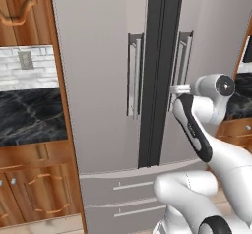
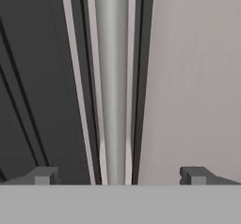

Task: Gather the bell peppers from the fridge and place them on a tray on the dining counter. Then gather the fish and chicken drumstick from the fridge and place them on the other tray.

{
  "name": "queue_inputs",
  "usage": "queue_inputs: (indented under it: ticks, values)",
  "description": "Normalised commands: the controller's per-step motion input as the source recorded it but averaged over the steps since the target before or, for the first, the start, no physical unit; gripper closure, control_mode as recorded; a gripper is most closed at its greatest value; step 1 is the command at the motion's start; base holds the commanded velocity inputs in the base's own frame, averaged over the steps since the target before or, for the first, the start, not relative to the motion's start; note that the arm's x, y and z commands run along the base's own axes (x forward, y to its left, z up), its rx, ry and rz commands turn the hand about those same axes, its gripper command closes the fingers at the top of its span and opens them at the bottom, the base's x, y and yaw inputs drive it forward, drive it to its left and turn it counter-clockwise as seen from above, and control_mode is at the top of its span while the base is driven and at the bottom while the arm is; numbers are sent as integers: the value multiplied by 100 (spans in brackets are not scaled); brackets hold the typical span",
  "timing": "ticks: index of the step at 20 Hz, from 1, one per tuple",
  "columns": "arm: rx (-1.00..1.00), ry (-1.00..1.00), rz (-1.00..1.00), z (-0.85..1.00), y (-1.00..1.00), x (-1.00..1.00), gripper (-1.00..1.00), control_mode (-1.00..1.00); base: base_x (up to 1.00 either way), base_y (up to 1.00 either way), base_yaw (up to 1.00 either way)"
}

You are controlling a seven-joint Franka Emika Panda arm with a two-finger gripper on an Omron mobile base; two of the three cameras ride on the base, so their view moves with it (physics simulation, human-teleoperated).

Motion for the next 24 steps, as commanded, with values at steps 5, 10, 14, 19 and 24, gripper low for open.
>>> queue_inputs:
  ticks: [5, 10, 14, 19, 24]
  values:
    - [0, 0, 0, 0, 0, 21, -100, -100, 0, 0, 0]
    - [0, -1, 0, 0, 0, 20, -100, -100, 0, 0, 0]
    - [0, 0, 0, 0, 0, 37, -100, -100, 0, 0, 0]
    - [0, 0, 0, 0, -3, 43, -100, -100, 0, 0, 0]
    - [0, 0, 0, -2, -21, 39, -100, -100, 0, 0, 0]
